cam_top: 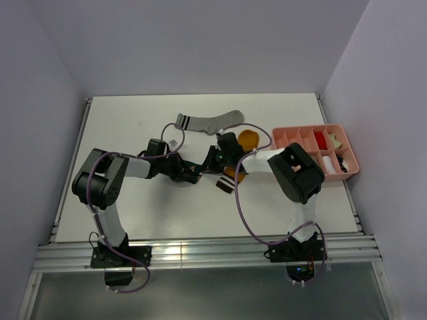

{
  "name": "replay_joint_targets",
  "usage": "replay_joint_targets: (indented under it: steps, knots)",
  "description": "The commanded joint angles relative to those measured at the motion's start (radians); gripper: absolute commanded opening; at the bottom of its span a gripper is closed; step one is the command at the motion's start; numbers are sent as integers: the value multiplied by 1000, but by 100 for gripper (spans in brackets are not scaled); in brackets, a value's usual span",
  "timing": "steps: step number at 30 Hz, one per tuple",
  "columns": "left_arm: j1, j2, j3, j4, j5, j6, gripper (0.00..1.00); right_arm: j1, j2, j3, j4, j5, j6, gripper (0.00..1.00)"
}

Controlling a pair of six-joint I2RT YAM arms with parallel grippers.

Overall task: Roll the socks
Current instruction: Roll the sock at the center of the board.

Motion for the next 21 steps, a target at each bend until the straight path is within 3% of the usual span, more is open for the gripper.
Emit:
replay_joint_targets:
  steps: [1, 8, 15, 21]
  knots:
    - [4, 20, 19, -27, -22, 43, 2, 9, 24, 55, 1, -1, 0, 13]
    - [4, 7, 25, -63, -40, 87, 11, 19, 59, 133, -96, 23, -3, 11]
    - [4, -32, 39, -130, -109, 139, 31, 35, 61, 147, -171, 68, -5, 8]
    - [1, -86, 55, -198, -181, 190, 41, 46, 58, 160, -200, 91, -8, 7]
